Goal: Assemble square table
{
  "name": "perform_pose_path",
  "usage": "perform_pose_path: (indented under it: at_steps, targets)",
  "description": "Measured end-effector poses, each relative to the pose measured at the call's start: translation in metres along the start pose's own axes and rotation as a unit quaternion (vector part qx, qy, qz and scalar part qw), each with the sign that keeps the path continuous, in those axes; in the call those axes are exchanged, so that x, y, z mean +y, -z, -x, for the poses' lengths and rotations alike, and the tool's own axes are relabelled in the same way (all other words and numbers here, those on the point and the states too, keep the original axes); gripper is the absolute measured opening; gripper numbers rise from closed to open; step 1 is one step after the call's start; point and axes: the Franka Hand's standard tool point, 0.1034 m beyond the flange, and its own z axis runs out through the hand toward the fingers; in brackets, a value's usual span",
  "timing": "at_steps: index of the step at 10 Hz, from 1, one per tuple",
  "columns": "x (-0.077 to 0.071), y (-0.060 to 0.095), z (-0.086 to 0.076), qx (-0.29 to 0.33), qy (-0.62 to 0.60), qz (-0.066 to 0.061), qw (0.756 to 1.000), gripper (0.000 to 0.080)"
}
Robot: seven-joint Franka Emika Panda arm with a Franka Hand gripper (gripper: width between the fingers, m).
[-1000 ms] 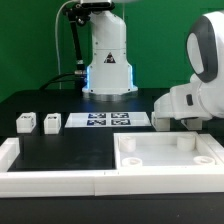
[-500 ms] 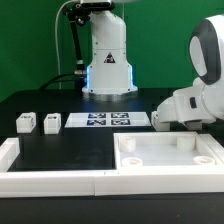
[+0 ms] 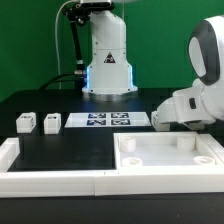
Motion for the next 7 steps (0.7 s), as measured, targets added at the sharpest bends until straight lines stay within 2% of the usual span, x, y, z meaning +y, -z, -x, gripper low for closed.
perform_pose_path:
  at_steps: [4, 5, 7]
  targets:
    - [0.002, 0.002, 0.001, 0.0, 0.009, -0.003, 1.0, 0.0285]
    - [0.007, 0.007, 0.006, 0.003, 0.015, -0.009, 1.0, 0.0285]
    - [0.015, 0.026, 0.029, -0.002, 0.018, -0.016, 1.0, 0.0287]
